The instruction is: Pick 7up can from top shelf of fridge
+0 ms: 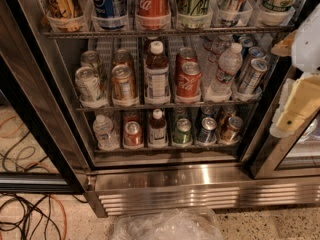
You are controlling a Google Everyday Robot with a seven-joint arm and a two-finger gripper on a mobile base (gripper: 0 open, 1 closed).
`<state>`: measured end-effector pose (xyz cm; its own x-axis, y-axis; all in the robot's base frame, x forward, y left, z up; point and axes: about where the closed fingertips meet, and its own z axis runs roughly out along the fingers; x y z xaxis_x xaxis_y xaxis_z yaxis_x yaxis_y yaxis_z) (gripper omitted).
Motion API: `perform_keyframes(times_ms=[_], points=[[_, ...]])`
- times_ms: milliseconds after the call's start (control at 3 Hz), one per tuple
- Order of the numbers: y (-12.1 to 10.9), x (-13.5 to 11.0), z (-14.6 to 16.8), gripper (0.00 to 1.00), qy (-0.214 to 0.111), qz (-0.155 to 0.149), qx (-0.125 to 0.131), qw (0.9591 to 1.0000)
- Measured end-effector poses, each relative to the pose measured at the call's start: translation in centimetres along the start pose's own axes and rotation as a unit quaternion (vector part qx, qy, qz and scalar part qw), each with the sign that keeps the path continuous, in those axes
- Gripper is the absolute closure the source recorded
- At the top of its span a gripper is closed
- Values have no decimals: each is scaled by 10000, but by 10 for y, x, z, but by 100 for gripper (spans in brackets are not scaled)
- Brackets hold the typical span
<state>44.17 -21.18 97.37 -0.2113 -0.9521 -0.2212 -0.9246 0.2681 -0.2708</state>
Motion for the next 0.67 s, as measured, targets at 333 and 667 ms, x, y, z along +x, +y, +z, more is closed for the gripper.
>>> perform_keyframes(times_ms=[333,667], points=[[6,2,9,0,-480,-56,211,9986],[10,18,38,0,-1304,25,409,9906]])
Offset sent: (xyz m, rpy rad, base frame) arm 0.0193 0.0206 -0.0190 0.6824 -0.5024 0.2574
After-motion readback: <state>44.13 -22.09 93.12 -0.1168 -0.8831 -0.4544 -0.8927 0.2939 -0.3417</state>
